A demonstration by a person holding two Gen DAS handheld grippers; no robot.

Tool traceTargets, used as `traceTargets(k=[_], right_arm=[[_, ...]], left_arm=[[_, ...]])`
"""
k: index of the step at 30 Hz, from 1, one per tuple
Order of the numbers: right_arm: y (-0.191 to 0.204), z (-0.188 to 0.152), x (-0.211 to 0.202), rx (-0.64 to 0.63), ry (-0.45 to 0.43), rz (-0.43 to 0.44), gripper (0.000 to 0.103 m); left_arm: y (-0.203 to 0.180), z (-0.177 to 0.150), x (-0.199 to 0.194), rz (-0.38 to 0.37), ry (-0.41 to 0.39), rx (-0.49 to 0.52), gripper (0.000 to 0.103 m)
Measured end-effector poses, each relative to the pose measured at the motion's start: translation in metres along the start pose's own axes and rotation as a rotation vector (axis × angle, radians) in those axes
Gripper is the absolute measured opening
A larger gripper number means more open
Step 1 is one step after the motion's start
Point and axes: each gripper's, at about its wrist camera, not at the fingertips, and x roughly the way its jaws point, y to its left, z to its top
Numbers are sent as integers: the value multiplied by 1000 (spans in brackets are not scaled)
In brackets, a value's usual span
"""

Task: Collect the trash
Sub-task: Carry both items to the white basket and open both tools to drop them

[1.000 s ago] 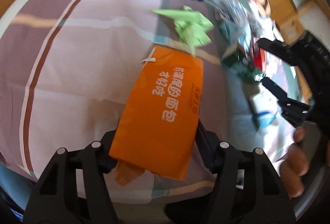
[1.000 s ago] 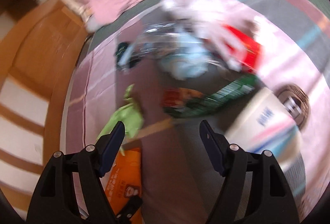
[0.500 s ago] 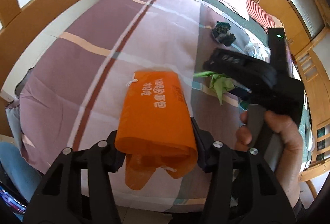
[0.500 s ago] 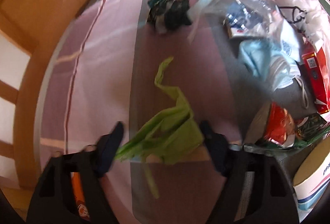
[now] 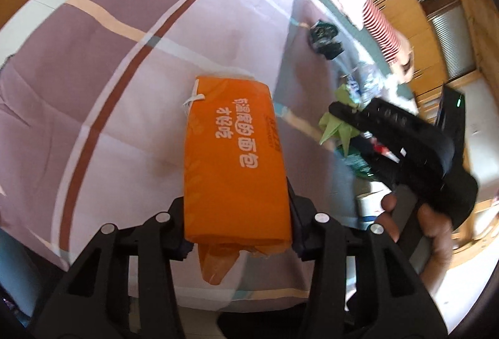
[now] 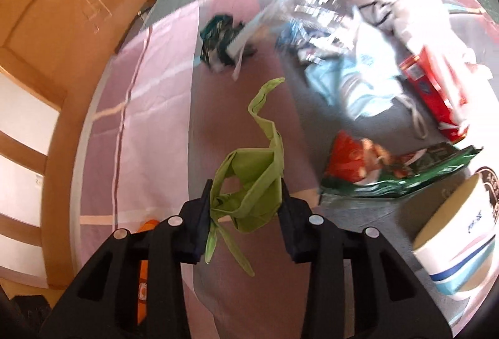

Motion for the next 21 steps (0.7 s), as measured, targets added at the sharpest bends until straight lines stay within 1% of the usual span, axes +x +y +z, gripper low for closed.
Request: traceTargets(k=[2, 6, 8, 9, 11, 13, 14, 16, 17, 19, 20, 21], right_arm=[[3, -1, -15, -37, -59, 0, 39], [8, -11, -52, -117, -176, 13, 39], [5, -17, -68, -108, -206, 45, 39], [1, -24, -80, -80, -221, 86, 39], [-9, -42, -111, -68, -257, 157, 39], [-18, -58, -140, -103, -271, 172, 39], [-28, -68, -163, -119, -278, 180, 39], [-50, -81, -202, -126, -303, 189, 39], [-60, -87, -218, -129, -318, 184, 39], [-90, -100, -256, -136, -359, 134, 39], [-109, -108, -276, -136, -375, 80, 39], [-124, -114, -286, -133, -382, 37, 39]], left_arm=[[0, 2, -3, -33, -11, -9, 47], [-1, 4, -7, -69, -26, -14, 47], [-1, 2, -9, -76, -32, -7, 47], [-1, 2, -10, -77, -37, -2, 47], [-6, 0, -14, -66, -66, 21, 47], [-16, -7, -25, -30, -119, 79, 46], [-25, -16, -35, -3, -162, 120, 46], [-32, -32, -48, 11, -208, 137, 46], [-41, -49, -56, -8, -228, 143, 46], [-54, -72, -64, -51, -235, 162, 46], [-65, -87, -68, -83, -234, 180, 46], [-77, -103, -71, -110, -228, 201, 46]])
